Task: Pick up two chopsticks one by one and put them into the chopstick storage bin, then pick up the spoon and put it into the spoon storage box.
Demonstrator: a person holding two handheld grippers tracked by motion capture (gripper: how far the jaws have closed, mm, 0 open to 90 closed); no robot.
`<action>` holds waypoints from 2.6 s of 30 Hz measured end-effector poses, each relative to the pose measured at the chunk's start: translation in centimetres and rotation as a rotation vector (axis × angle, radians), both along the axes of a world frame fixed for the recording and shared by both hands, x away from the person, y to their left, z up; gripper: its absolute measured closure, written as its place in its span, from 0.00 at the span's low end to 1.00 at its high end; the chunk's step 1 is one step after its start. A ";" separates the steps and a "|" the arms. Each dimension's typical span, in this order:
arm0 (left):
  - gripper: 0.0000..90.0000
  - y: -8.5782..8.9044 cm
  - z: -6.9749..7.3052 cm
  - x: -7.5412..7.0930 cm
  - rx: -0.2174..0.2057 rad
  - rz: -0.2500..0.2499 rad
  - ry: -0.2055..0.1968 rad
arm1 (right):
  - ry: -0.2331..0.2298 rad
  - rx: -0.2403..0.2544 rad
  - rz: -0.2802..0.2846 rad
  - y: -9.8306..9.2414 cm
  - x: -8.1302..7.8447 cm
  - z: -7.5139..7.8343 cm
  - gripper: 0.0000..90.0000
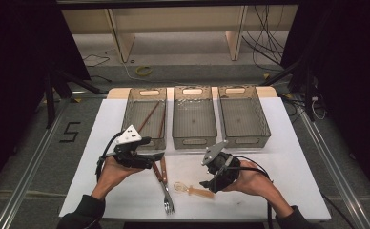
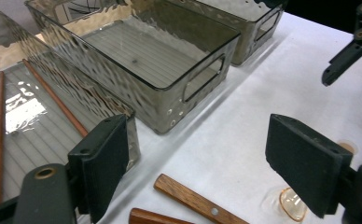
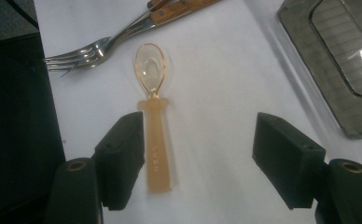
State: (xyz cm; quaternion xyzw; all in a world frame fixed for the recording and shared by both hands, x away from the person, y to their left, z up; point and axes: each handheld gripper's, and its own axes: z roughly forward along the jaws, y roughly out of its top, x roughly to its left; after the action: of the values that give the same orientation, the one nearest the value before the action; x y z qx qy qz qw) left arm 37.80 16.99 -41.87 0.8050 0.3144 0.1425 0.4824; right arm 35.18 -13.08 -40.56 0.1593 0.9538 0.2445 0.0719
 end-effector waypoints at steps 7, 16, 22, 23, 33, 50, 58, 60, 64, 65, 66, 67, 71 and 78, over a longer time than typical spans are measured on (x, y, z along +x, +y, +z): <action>0.23 0.3 -0.9 -0.9 -0.010 -0.009 0.001 | 0.009 -0.011 0.007 0.3 -0.1 -0.4 0.40; 0.23 0.2 -1.7 -1.9 -0.035 -0.005 -0.011 | 0.031 -0.027 0.017 0.6 -0.1 -1.3 0.40; 0.23 0.2 -2.0 -2.3 -0.044 -0.002 -0.013 | 0.040 -0.040 0.031 0.7 -0.1 -1.8 0.42; 0.23 0.2 -2.1 -2.4 -0.047 0.000 -0.015 | 0.043 -0.045 0.029 0.7 -0.2 -1.8 0.42; 0.23 0.4 -2.6 -3.0 -0.072 0.019 -0.021 | 0.065 -0.063 0.047 1.1 -0.1 -2.6 0.44; 0.21 0.6 -3.6 -3.4 -0.067 0.030 -0.005 | 0.097 -0.122 0.057 1.7 -0.2 -4.3 0.47; 0.21 0.8 -3.6 -3.8 -0.076 0.037 -0.017 | 0.109 -0.148 0.065 2.0 -0.4 -5.0 0.54; 0.21 0.8 -3.7 -3.8 -0.072 0.038 -0.019 | 0.110 -0.150 0.070 2.0 -0.4 -5.1 0.56; 0.21 0.8 -4.0 -4.0 -0.055 0.035 -0.020 | 0.115 -0.164 0.071 2.1 -0.6 -5.3 0.62; 0.21 0.8 -4.0 -4.0 -0.054 0.033 -0.021 | 0.114 -0.169 0.082 2.1 -0.5 -5.3 0.63; 0.21 0.9 -4.0 -4.0 -0.055 0.032 -0.020 | 0.110 -0.177 0.093 2.1 -0.4 -5.4 0.64; 0.21 0.9 -4.0 -4.0 -0.054 0.034 -0.018 | 0.114 -0.170 0.080 2.1 -0.5 -5.5 0.65; 0.21 1.0 -4.2 -3.9 -0.051 0.034 -0.013 | 0.106 -0.192 0.094 2.2 -0.4 -5.8 0.68; 0.21 1.1 -4.4 -3.9 -0.050 0.039 -0.008 | 0.098 -0.195 0.099 2.3 -0.8 -5.7 0.82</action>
State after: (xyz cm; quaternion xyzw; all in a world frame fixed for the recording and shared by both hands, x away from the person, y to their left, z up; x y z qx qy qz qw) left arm 33.93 18.07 -46.28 0.7860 0.3315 0.1472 0.5006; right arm 34.39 -10.76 -46.30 0.1158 0.9821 0.1457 0.0280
